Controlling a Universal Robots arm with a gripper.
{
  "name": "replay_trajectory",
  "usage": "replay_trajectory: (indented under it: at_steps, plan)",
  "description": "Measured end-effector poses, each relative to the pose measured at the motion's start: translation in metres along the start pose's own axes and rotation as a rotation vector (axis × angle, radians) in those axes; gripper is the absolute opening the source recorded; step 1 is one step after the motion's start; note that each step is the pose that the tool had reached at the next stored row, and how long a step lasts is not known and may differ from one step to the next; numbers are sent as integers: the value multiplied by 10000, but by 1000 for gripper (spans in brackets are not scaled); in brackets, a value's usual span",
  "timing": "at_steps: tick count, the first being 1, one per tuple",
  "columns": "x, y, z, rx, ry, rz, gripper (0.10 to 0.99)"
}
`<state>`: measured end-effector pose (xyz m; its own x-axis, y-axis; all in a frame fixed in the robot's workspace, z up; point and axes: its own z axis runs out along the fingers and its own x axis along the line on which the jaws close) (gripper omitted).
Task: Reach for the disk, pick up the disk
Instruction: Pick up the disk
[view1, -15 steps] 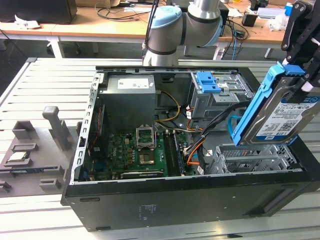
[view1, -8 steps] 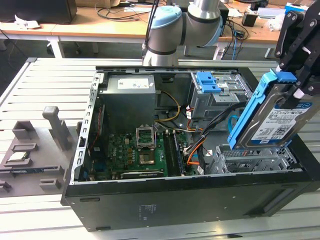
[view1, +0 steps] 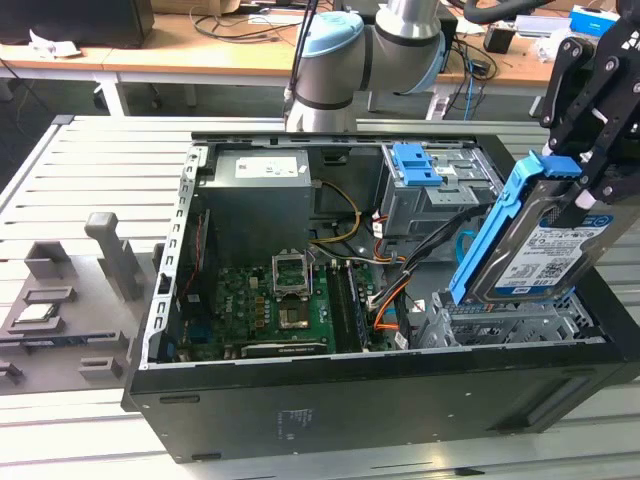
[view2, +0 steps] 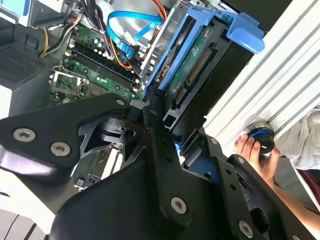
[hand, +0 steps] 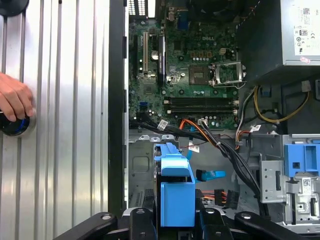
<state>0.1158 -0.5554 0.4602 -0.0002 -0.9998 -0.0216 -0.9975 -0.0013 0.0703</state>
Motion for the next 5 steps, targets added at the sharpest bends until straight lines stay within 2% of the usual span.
replay_trajectory:
  at_steps: [5]
  plan:
    - [0,1,2,0,0,3,365]
